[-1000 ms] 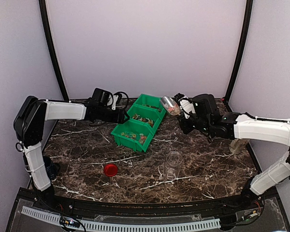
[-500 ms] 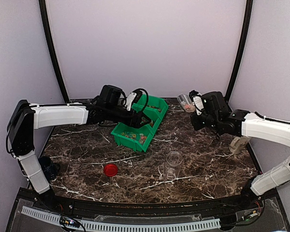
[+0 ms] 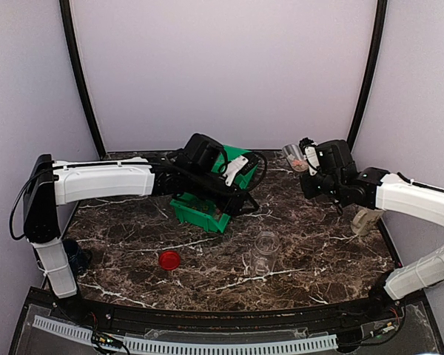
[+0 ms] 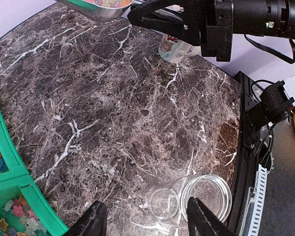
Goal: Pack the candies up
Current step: Move the packing bottle to the center of the board.
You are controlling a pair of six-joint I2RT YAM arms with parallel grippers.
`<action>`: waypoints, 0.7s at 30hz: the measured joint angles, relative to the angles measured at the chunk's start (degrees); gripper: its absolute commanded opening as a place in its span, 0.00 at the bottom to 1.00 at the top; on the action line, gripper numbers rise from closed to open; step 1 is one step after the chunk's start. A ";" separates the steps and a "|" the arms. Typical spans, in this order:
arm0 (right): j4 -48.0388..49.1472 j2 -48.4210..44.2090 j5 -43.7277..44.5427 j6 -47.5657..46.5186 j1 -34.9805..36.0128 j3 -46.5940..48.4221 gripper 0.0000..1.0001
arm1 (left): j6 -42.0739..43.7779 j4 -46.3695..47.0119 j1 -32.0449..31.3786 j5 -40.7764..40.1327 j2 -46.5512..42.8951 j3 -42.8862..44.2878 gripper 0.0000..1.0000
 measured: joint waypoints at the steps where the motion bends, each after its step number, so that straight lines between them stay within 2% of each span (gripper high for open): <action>1: -0.09 0.00 0.11 0.00 -0.04 0.00 0.00 | 0.31 -1.05 -0.52 -0.26 0.66 1.20 0.55; 12: -0.44 -0.09 1.22 0.63 -0.61 -0.07 0.00 | 4.28 -9.14 -5.70 -5.84 5.79 6.99 0.53; 21: -0.48 -0.11 1.22 1.01 -0.87 -0.13 0.00 | 4.55 -11.43 -7.87 -6.29 7.39 8.52 0.50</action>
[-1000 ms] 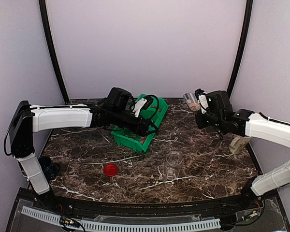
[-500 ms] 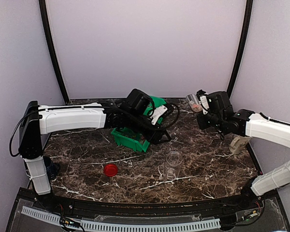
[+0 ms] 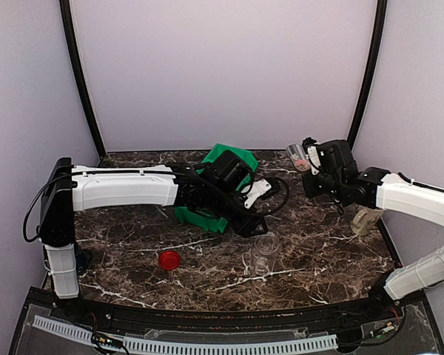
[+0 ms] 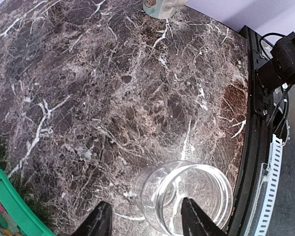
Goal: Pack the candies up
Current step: Move the packing bottle to the center of the board.
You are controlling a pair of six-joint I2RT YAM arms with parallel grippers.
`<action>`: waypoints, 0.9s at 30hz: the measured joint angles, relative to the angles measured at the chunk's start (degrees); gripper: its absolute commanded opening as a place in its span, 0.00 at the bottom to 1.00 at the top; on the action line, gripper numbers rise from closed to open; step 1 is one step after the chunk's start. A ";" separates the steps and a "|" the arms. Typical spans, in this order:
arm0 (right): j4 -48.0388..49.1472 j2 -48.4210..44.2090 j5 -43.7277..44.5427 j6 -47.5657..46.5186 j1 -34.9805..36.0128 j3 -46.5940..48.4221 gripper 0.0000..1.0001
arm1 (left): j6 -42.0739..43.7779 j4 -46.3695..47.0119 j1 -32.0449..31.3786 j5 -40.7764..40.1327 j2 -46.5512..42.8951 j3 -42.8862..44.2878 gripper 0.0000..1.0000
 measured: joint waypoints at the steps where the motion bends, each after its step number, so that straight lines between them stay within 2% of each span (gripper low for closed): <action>1: 0.00 0.00 0.00 0.02 0.00 0.00 0.00 | 0.00 -0.07 -0.02 -0.31 0.15 0.35 0.50; 15: 0.00 -0.07 -0.11 0.09 0.00 -0.04 0.00 | 1.16 -2.82 -1.88 -2.78 2.12 2.43 0.46; 22: 0.02 -0.92 -0.28 0.09 -0.02 -0.04 0.00 | 1.64 -3.37 -1.99 -3.74 2.78 3.02 0.39; 27: 0.02 -0.96 -0.42 0.11 -0.04 -0.07 0.00 | 2.08 -4.20 -2.21 -4.22 3.39 3.10 0.30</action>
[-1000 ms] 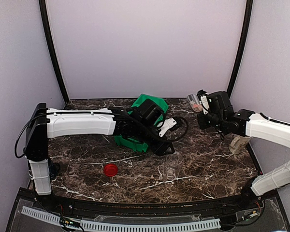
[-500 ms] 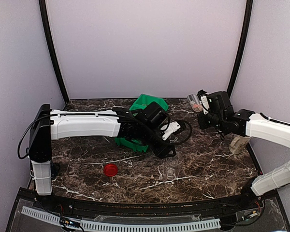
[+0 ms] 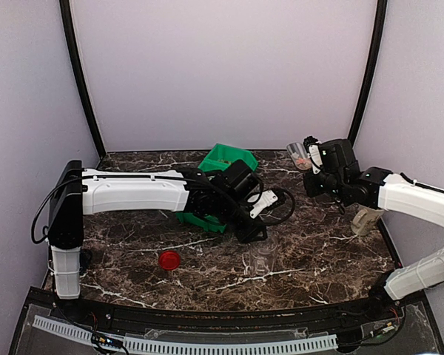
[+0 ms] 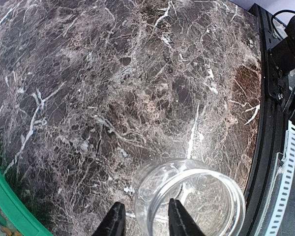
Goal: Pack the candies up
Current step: Move the packing bottle to the center of the board.
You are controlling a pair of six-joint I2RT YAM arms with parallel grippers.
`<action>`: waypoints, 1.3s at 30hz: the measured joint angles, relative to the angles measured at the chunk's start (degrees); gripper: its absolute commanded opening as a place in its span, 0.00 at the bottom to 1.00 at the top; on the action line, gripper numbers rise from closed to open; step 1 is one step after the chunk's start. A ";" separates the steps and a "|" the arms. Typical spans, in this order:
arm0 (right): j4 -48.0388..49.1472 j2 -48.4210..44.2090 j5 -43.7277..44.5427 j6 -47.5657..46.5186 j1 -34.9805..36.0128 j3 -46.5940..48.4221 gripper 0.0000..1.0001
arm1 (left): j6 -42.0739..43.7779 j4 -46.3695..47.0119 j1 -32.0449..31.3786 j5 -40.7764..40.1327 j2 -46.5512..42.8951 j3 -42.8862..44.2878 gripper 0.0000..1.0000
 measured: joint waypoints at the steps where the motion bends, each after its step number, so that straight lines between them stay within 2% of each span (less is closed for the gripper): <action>1: 0.00 0.00 0.00 0.00 0.00 0.00 0.00 | 0.07 -0.04 -0.07 -0.04 0.15 0.11 0.28; 10: 0.00 0.00 0.00 0.15 0.00 0.00 0.00 | 0.48 -0.04 -0.17 -1.64 0.50 0.94 0.07; 16: 0.00 -0.07 0.02 0.17 0.00 0.00 0.00 | 1.01 -0.15 -0.17 -3.69 1.86 4.02 0.00; 27: 0.00 -0.11 0.52 0.20 0.00 -0.13 0.00 | 2.73 -0.17 0.96 -7.04 5.18 9.22 0.00; 39: 0.00 -0.92 2.89 1.18 -0.44 -0.13 0.00 | 4.00 -0.31 8.33 -4.02 10.27 16.13 0.00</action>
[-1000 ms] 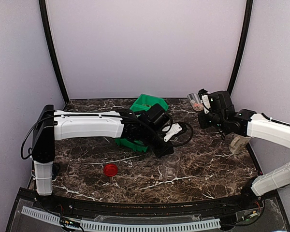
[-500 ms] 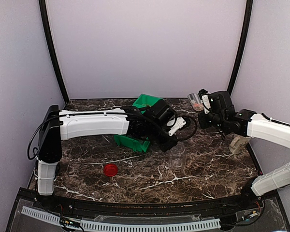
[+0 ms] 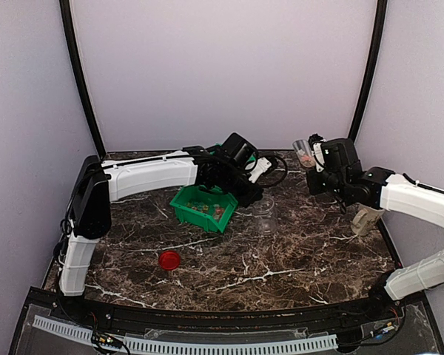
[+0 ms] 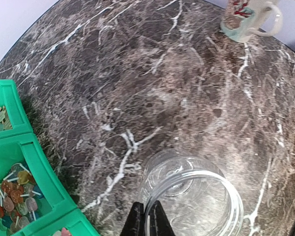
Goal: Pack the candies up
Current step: Move the packing bottle to the center of the board.
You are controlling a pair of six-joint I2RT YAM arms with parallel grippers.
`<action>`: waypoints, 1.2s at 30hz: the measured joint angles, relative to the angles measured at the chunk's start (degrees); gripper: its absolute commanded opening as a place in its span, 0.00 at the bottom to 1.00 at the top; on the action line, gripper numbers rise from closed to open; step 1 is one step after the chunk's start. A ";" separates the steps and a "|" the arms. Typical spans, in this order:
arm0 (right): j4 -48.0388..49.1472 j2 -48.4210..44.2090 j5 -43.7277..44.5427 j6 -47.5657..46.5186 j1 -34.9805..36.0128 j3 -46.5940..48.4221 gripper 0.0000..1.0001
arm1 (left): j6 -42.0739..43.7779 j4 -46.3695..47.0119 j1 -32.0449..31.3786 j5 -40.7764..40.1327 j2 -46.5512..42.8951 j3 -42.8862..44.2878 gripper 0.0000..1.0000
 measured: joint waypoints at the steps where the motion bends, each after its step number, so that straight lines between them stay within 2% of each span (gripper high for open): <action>1: 0.00 0.00 0.13 0.09 -0.07 0.00 0.00 | 0.11 -0.24 0.61 0.11 0.83 0.72 0.00; 10: 0.02 -0.02 0.37 0.33 -0.24 0.00 0.00 | 0.57 -1.18 2.58 1.20 4.11 4.81 0.00; 17: 0.04 -1.07 0.39 0.33 -0.39 -0.04 0.00 | 0.52 -1.44 2.58 1.81 5.92 7.43 0.11; 20: 0.02 -1.07 0.37 0.33 -0.44 -0.04 0.00 | 0.37 -1.44 2.58 2.08 6.01 7.65 0.12; 22: 0.04 -1.07 0.35 0.33 -0.44 -0.04 0.00 | 0.33 -1.46 2.58 2.10 6.03 7.67 0.02; 23: 0.02 -1.07 0.35 0.33 -0.44 -0.04 0.00 | 0.26 -1.55 2.58 2.10 6.03 7.74 0.00; 36: 0.02 -1.07 0.31 0.31 -0.44 -0.04 0.00 | -1.22 -8.57 2.58 2.80 6.82 15.54 0.00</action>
